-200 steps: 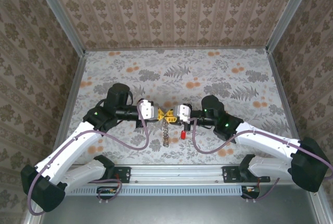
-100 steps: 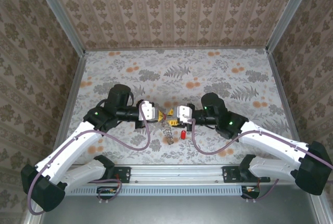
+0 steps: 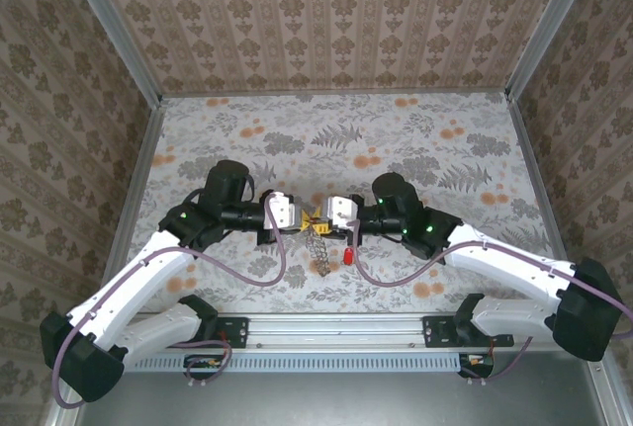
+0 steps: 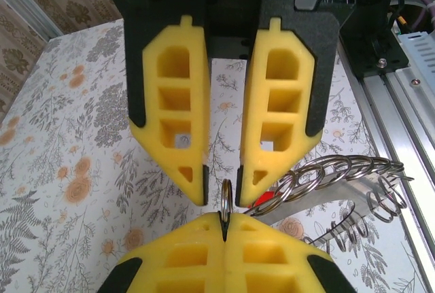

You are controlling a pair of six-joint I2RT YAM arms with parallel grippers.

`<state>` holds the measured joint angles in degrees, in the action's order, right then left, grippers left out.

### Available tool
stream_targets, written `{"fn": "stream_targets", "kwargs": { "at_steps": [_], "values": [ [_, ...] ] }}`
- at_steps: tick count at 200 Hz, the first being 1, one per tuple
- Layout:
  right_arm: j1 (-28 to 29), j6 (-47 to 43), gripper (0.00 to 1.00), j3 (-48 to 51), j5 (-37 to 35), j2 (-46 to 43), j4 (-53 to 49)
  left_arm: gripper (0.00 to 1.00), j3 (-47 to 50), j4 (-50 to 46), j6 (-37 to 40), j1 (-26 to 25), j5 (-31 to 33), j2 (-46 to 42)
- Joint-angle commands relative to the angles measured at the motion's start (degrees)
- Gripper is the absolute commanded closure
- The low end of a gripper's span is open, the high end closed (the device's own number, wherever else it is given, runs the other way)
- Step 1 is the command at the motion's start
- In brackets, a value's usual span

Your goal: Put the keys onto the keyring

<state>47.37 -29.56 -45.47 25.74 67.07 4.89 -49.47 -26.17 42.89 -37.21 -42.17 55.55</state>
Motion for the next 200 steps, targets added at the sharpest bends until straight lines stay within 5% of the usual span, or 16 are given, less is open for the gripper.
{"fn": "stream_targets", "kwargs": {
  "at_steps": [1,16,28,40,59,85,200],
  "values": [
    [0.42,1.08,0.81,-2.25,0.02,0.77,-0.55,1.00,-0.83,2.02,-0.79,-0.38,-1.97,-0.05],
    [0.35,1.42,0.86,-2.16,-0.33,0.87,-0.51,1.00,-0.78,2.31,-0.79,-0.40,-2.05,-0.18],
    [0.41,1.98,1.00,-1.96,-0.59,0.79,0.02,1.00,-0.79,2.33,-0.79,-0.40,-2.25,-0.18],
    [0.39,2.77,1.00,-1.23,-1.39,0.25,1.84,1.00,-0.41,2.94,-1.26,-0.38,-2.61,-0.29],
    [-0.32,4.95,1.00,1.39,-2.52,-1.74,7.02,0.72,0.97,5.08,-2.11,-0.13,-3.69,-1.37],
    [-1.54,4.87,1.00,4.07,-0.48,-4.40,9.84,0.58,2.36,7.90,-3.62,0.55,-5.07,-2.74],
    [-2.78,2.50,1.00,12.20,9.86,-9.28,25.58,0.71,0.13,10.60,-4.21,0.81,-10.83,-0.95]
  ]
}}
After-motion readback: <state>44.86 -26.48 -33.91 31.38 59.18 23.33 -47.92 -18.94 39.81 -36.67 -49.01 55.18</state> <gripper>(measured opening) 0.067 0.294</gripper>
